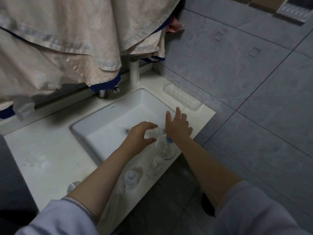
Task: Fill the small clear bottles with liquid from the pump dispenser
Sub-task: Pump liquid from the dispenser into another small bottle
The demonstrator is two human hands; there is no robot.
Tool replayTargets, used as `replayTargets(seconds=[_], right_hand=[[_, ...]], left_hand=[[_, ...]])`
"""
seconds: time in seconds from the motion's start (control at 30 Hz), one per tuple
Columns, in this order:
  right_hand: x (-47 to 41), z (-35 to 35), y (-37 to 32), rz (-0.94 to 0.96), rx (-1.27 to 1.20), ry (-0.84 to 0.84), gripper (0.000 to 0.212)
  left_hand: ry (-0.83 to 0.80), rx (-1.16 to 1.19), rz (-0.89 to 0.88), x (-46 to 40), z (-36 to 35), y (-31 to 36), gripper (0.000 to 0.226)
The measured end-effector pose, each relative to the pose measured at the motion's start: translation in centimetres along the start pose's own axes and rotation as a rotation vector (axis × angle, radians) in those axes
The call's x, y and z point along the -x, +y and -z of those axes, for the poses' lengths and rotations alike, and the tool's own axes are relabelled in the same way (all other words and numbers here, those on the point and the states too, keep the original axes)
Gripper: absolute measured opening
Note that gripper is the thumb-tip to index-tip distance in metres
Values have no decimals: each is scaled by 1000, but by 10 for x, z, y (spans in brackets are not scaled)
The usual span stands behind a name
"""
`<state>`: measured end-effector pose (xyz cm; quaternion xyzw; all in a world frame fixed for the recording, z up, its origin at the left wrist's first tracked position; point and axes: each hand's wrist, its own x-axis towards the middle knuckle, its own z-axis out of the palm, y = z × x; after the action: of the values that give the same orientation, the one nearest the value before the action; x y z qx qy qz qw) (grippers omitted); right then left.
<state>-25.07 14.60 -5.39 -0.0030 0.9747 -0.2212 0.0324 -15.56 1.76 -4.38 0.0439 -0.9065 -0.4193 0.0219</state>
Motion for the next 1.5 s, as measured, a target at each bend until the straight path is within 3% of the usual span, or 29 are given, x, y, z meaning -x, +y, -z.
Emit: replayTargets(seconds=[0.27,0.53,0.77,1.07,1.2,1.5], right_hand=[[4,-6,0,-9,1,15,64],[-4,-2,0,-11,-1,34,66],[0,-7,2,-13,37,-1,64],[-1,-2,1,-5,-22,47,64],[3,-7,2,-2,1,15,63],[-1,0,1,-1,-29,0,65]], left_hand=[[-3,-5,13,1,4,6,44],[-122,-111,108,-1,7,26,47],[-100,-195,49,4,12,30,44],[-5,-8,26,11,15,32,43],[-30,-105,22,10,13,32,41],[17,-54,14,6,8,30,40]])
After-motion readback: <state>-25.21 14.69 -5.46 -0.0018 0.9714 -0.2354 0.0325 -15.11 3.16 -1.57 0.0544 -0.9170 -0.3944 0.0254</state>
